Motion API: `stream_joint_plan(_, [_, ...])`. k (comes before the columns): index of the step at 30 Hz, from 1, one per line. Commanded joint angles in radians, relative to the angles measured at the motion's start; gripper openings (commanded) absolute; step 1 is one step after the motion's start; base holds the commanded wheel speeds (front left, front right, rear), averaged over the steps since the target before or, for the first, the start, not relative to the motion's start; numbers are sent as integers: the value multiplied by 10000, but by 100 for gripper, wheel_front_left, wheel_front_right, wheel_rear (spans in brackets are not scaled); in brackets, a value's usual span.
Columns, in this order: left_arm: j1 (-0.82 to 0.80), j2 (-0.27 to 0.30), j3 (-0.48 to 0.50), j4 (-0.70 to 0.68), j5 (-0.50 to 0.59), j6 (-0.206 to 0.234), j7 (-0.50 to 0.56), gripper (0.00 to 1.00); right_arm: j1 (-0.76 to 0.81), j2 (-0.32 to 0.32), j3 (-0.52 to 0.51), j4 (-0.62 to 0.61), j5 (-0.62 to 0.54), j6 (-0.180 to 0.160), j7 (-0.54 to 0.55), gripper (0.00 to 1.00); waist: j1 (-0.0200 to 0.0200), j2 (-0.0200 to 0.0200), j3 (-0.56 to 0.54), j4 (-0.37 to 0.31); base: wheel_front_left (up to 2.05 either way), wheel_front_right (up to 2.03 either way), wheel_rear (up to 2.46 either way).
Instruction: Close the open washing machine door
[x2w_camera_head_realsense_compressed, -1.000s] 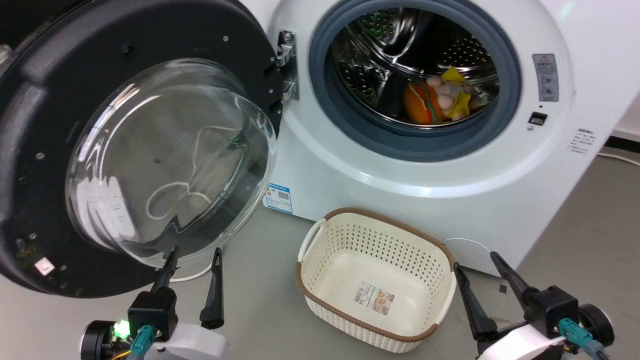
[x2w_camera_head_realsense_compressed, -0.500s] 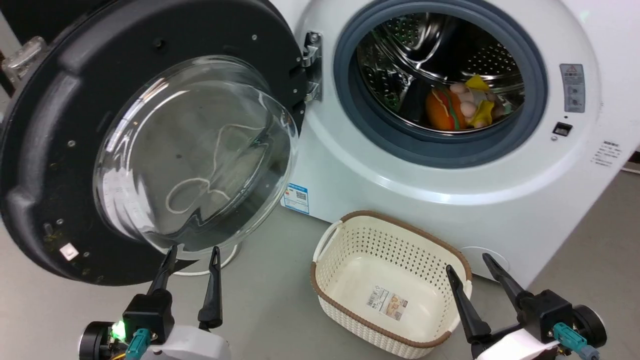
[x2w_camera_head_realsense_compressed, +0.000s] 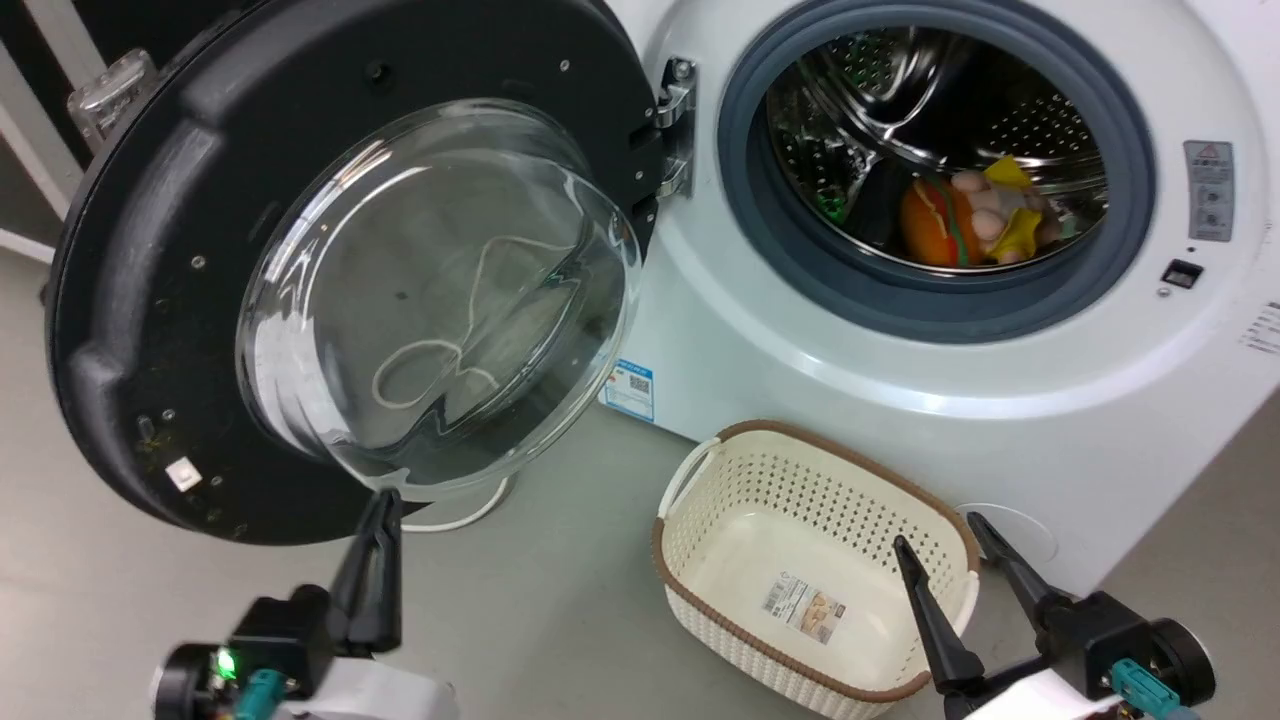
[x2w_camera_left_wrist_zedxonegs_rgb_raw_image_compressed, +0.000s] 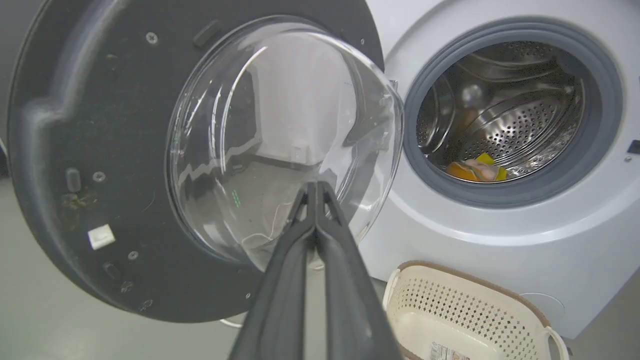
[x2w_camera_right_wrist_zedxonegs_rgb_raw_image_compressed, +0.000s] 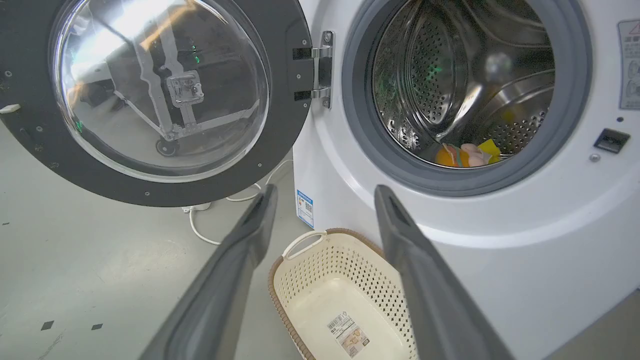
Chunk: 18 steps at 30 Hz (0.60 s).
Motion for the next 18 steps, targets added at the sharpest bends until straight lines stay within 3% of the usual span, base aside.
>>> stream_joint_plan(1, [-85, 15, 104, -294, -52, -99, -113, 0, 153, -22, -27, -5, -9, 3, -112, 100, 0, 0, 73, 96, 0, 0, 0])
stream_joint_plan(7, [-618, 178, 1149, -1418, -405, -250, -239, 0, 272, -49, -114, -146, -162, 4, -237, 100, 0, 0, 373, 164, 0, 0, 0])
stream_joint_plan(13, [-1437, 849, 2577, -1726, -1020, -394, -364, 0, 177, -180, -38, -233, -187, 4, -363, 100, 0, 0, 787, 2, 0, 0, 0])
stream_joint_plan(16, [-2188, 1067, 3513, -1362, -2103, -413, -414, 0, 109, -297, 49, -229, -167, 4, -425, 100, 0, 0, 944, -77, 0, 0, 0])
stream_joint_plan(18, [-2940, 1082, 4347, -809, -3450, -254, -90, 0, 48, -355, 61, -225, -129, 4, -467, 100, 0, 0, 1044, -129, 0, 0, 0])
